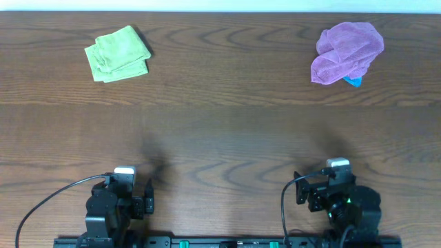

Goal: Fold the cloth

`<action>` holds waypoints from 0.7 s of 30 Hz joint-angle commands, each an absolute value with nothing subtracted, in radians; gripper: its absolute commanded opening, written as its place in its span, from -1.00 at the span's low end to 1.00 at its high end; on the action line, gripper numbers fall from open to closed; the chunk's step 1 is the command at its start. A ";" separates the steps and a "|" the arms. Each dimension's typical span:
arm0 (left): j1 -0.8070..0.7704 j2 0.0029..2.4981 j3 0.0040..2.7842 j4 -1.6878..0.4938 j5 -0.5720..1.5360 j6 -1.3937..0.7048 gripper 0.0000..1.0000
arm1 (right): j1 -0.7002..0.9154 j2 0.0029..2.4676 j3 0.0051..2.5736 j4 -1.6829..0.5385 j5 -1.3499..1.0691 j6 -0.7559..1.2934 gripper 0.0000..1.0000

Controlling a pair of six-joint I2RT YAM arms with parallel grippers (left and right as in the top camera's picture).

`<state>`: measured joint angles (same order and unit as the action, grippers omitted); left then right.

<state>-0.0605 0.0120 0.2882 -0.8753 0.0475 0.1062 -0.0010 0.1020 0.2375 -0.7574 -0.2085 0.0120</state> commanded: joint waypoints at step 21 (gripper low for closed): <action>-0.064 0.004 0.250 -0.904 0.026 0.135 0.91 | -0.154 1.346 1.296 -0.862 -0.062 0.039 0.99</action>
<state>-0.0612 0.0097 0.2863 -0.8730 0.0448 0.1066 -0.1329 1.2518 1.2179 -0.8688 -0.0917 0.0483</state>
